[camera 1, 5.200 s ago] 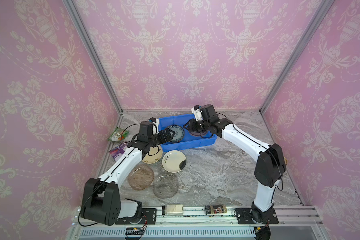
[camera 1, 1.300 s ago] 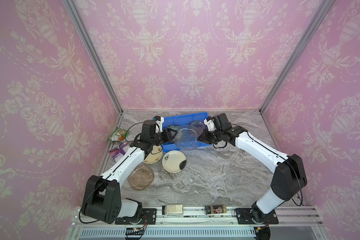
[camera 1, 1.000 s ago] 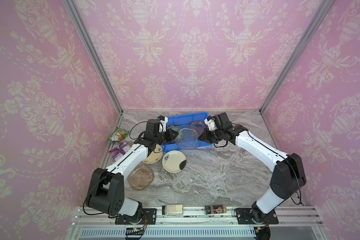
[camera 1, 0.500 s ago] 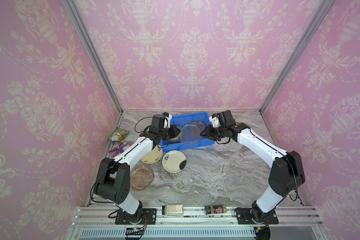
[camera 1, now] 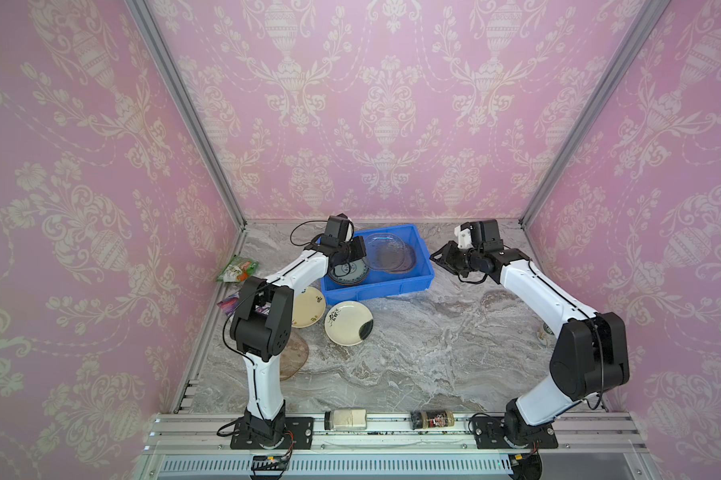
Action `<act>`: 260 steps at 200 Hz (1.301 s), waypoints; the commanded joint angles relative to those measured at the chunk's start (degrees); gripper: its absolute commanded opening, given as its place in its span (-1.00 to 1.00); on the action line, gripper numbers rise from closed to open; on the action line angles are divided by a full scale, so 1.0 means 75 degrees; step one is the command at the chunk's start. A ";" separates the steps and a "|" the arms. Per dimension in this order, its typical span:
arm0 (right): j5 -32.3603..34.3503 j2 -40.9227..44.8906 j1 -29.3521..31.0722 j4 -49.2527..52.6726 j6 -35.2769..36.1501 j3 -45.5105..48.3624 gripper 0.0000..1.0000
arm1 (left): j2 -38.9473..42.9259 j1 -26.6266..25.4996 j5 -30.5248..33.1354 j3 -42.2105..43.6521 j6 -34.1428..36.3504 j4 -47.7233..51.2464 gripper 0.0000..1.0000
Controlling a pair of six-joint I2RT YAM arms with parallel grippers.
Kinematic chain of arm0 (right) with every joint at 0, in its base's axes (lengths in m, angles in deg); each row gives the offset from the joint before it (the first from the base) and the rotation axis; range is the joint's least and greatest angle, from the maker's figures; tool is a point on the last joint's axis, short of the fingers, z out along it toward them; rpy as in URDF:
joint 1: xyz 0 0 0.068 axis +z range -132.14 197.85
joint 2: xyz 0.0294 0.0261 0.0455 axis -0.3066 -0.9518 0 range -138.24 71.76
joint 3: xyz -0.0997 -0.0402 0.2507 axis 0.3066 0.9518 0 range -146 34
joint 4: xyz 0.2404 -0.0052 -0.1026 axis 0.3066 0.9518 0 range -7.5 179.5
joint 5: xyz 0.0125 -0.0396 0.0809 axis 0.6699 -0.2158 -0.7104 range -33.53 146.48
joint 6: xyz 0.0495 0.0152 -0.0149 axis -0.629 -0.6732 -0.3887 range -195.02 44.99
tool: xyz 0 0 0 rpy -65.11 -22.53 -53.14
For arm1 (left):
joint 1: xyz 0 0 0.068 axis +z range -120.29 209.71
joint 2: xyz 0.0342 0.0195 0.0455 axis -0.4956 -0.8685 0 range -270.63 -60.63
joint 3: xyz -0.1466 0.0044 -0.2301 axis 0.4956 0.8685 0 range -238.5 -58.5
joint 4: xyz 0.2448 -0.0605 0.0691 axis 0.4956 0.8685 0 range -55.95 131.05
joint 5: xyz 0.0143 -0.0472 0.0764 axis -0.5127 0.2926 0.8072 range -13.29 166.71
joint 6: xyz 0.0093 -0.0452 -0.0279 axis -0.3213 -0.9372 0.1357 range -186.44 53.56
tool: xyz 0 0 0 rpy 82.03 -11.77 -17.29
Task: Place the plates into the plastic bin on the countertop
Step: 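Lower the clear plate into the bin with the left gripper while the right releases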
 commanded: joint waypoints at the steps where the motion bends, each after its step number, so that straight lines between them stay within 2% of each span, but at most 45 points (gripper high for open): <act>1: -0.0001 0.0320 -0.0156 0.0064 -0.0083 0.0153 -0.41 | -0.0398 -0.0135 0.0346 -0.0579 -0.0013 0.0123 -1.00; 101: -0.0427 0.0473 -0.0620 0.0209 0.0058 0.0363 -0.41 | -0.2168 -0.0474 0.0873 -0.2687 -0.0240 0.0853 -1.00; 208: -0.0549 0.0639 -0.0744 0.0045 0.0127 0.0645 -0.41 | -0.2968 -0.0721 0.1368 -0.3874 -0.0319 0.1847 -1.00; 224: -0.0567 0.0689 -0.0742 0.0045 0.0132 0.0645 -0.40 | -0.2978 -0.0739 0.1356 -0.3954 -0.0256 0.1900 -0.70; 237: -0.0584 0.0703 -0.0744 0.0034 0.0138 0.0645 -0.40 | -0.3019 -0.0756 0.1342 -0.4118 -0.0170 0.2026 -0.53; 260: -0.0622 0.0733 -0.0743 -0.0001 0.0108 0.0645 -0.41 | -0.3061 -0.0789 0.1401 -0.4369 -0.0041 0.2255 -0.36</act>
